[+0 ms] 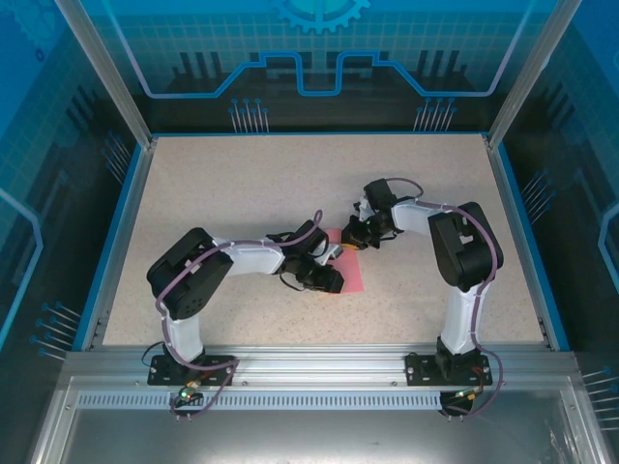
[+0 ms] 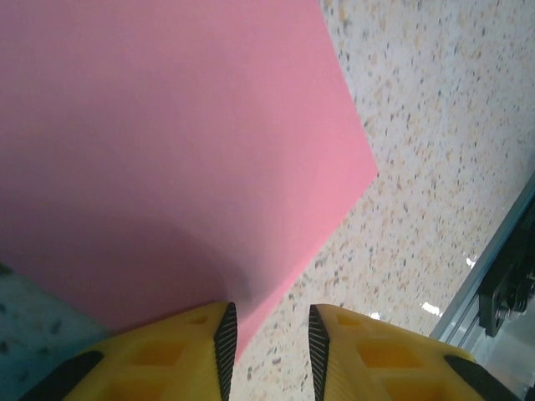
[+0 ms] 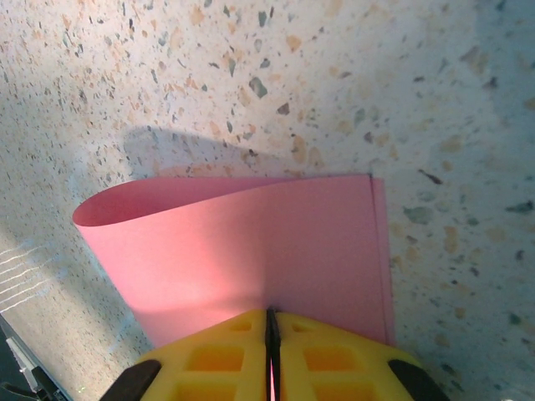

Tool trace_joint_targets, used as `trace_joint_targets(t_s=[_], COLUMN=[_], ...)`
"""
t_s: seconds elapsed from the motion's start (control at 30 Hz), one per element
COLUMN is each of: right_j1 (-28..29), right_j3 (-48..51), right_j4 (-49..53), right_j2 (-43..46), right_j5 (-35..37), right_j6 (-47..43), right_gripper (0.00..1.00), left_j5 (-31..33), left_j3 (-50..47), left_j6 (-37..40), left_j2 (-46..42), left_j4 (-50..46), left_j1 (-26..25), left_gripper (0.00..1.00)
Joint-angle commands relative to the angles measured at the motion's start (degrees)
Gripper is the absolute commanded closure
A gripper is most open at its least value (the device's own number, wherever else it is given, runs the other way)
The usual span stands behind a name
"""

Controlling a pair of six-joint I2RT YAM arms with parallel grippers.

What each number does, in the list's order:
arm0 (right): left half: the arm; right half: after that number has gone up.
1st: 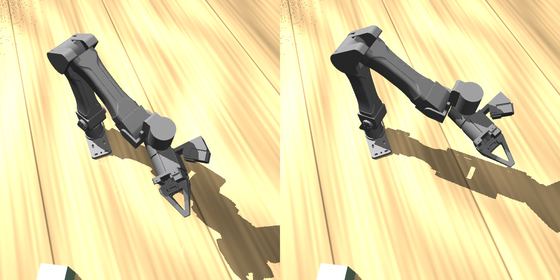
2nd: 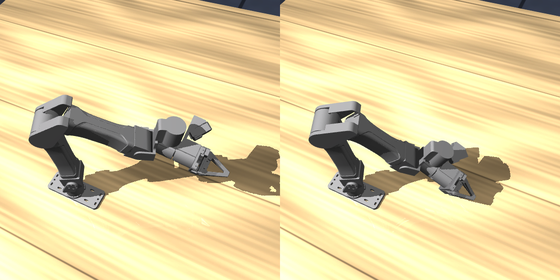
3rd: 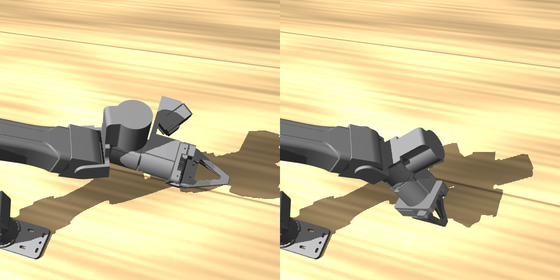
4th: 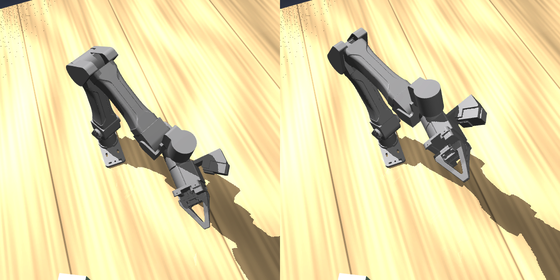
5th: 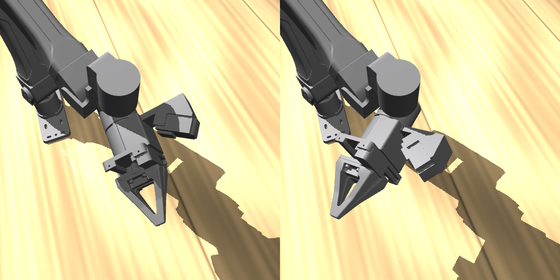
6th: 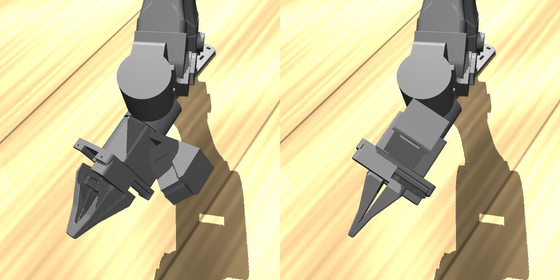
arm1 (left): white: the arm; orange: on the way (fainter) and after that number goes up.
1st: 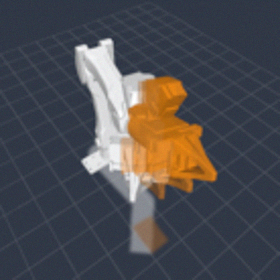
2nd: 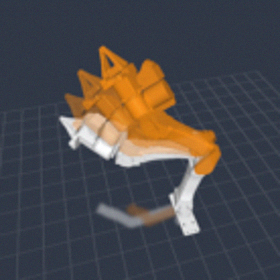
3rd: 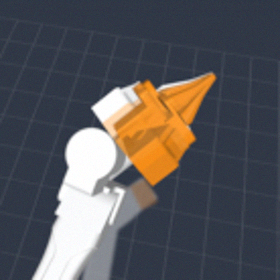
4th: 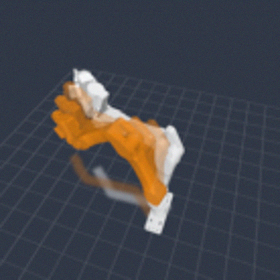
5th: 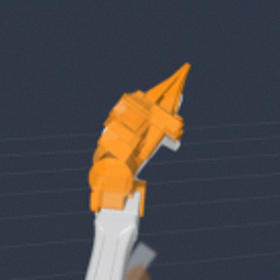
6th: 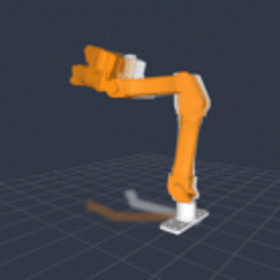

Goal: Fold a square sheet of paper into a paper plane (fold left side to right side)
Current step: First fold the square sheet of paper in half at the center of the table, then hold the square sheet of paper at the center of the table.

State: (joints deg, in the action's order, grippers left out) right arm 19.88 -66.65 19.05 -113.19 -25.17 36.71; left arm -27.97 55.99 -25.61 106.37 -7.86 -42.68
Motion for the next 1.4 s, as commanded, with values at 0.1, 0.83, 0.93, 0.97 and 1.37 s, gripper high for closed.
trace_joint_targets(t_s=[0.1,0.83,0.93,0.97,1.37], right_j1=[0.1,1.2,1.3,1.2,0.0], right_j3=[-0.1,0.4,0.6,0.6,1.6], right_j4=[1.5,-0.1,-1.1,-1.4,2.2], right_j2=[-3.0,-1.3,-0.6,-0.3,11.4], right_j5=[4.4,3.1,2.5,2.3,5.9], right_j6=[0.8,0.0,-0.1,-0.2,-5.0], right_gripper=[0.90,0.89,0.88,0.88,0.67], left_j5=[-3.8,-5.8,-4.9,-4.6,-2.2], left_j3=[-4.3,11.7,11.9,11.7,10.4], left_j6=[-2.0,-2.0,-2.1,-2.1,-3.8], left_j2=[-4.2,8.1,9.5,9.8,11.5], left_j4=[-1.7,0.9,0.3,0.1,-1.4], left_j1=[-1.1,8.9,8.8,8.8,7.3], left_gripper=[0.65,0.64,0.64,0.64,0.65])
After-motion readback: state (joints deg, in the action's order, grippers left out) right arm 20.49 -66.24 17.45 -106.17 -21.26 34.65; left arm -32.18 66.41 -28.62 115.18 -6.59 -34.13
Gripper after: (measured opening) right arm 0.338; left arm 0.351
